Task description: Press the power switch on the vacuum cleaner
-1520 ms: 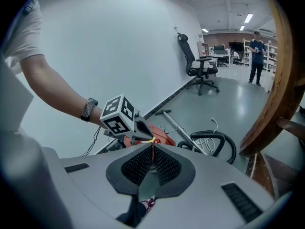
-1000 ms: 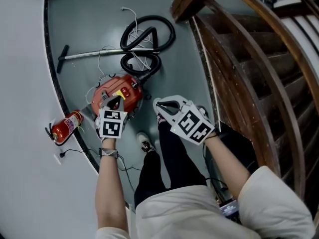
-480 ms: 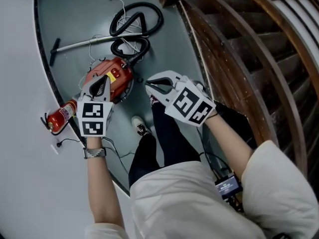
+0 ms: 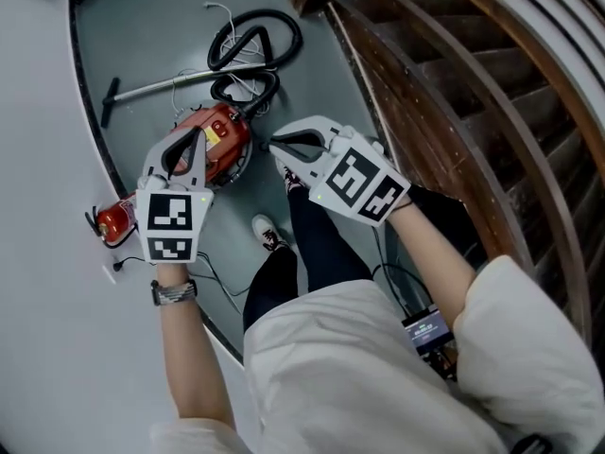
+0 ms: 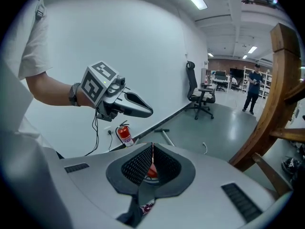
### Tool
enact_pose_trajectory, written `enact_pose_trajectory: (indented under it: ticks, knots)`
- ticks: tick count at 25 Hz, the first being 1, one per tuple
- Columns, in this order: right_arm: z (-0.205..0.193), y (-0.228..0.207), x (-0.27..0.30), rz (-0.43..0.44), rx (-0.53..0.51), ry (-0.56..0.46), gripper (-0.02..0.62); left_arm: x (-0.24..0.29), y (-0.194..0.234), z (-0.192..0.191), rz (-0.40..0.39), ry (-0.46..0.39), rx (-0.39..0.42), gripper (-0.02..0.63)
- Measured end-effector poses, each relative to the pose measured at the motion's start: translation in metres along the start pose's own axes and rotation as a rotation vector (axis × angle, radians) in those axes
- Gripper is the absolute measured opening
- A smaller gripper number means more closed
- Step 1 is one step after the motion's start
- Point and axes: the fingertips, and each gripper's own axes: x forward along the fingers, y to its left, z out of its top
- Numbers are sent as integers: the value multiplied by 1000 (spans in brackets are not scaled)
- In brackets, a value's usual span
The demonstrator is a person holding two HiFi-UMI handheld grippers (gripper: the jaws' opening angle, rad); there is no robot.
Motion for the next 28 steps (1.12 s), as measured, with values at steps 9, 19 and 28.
enact_pose_trajectory:
  ticks: [9,19,28]
  knots:
    - [58,22,-49,-78,-99,-81,31,-70,-5,40,53,-100,59,0]
    - [106,50,-100,-146,-147,-177,31,-141,-17,58,106,-167,80,0]
    - [150,70,-146,-211,-247,-240,31,-204,-20,99,179,-278,120,0]
